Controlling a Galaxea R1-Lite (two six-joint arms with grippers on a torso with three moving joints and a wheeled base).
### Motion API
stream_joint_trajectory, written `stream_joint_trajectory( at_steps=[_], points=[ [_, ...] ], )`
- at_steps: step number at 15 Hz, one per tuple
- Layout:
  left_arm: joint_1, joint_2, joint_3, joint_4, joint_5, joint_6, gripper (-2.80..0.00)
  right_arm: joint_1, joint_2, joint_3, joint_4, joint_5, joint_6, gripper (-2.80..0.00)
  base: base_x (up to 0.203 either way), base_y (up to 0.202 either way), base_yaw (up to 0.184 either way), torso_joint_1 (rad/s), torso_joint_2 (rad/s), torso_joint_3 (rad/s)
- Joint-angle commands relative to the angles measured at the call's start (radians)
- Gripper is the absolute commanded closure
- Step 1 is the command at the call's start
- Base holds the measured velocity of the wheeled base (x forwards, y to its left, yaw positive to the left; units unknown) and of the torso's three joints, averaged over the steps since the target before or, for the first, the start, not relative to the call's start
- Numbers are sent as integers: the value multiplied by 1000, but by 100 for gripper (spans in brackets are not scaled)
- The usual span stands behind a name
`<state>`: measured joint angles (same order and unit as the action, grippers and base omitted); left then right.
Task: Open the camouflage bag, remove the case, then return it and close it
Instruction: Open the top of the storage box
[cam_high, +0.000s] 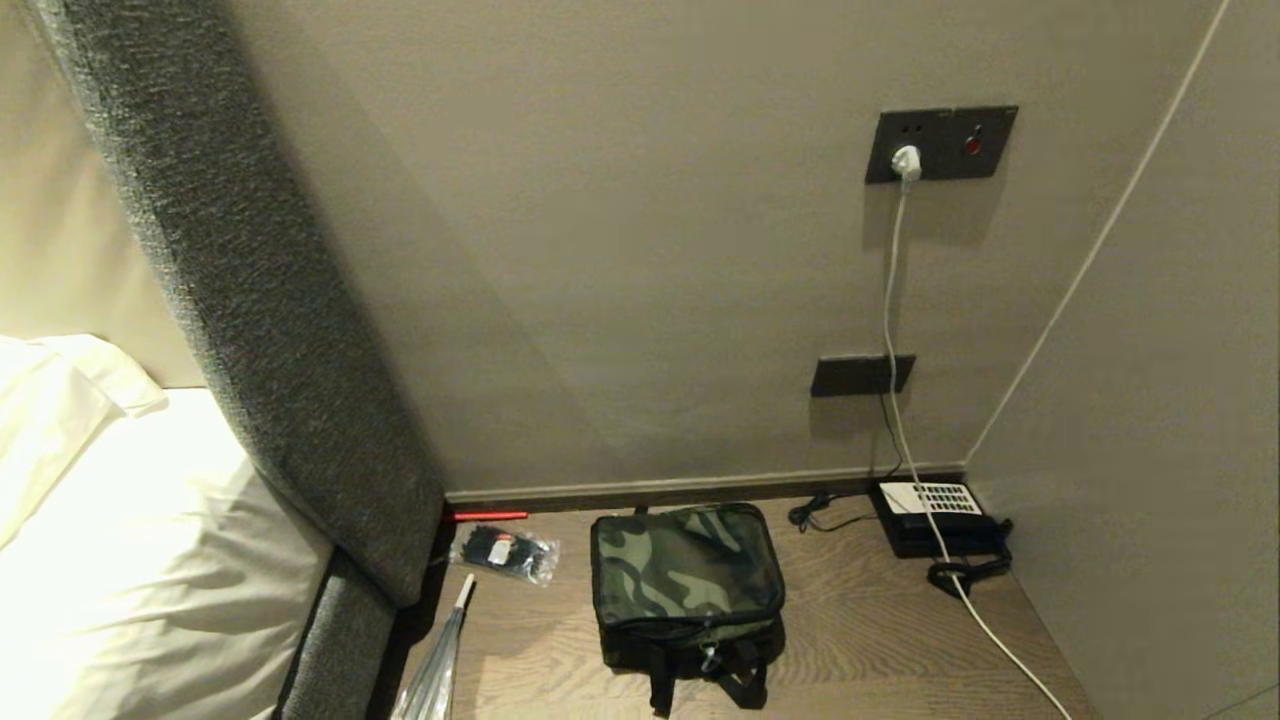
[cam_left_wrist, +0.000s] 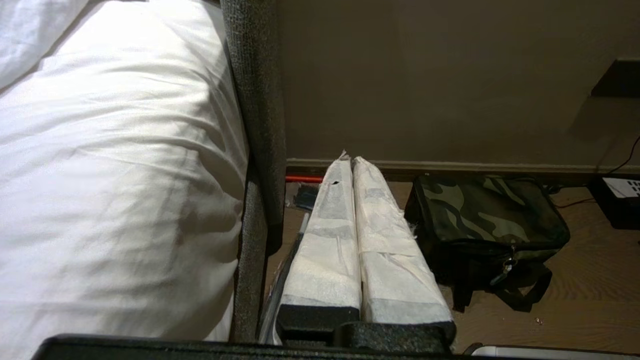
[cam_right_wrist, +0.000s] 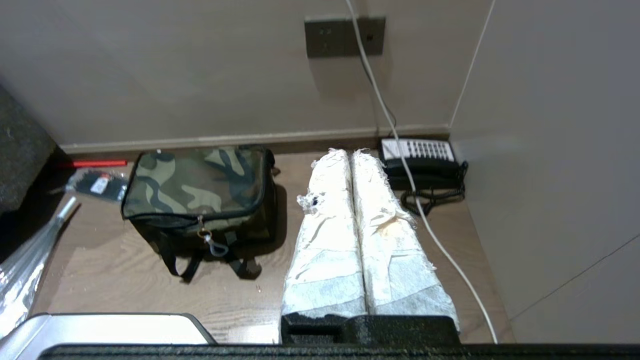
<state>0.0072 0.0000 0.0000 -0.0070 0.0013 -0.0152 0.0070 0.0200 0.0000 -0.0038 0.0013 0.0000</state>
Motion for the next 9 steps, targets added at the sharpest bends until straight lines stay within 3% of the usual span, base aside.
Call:
stream_joint_trajectory(
  at_steps=[1,9],
  points=[
    [0,0,2,-1,0,0,0,1,1,0,-1,0,0,0,0,0,0,1,6,-201],
    [0,0,2,-1,0,0,0,1,1,0,-1,0,0,0,0,0,0,4,4,-196]
  ],
)
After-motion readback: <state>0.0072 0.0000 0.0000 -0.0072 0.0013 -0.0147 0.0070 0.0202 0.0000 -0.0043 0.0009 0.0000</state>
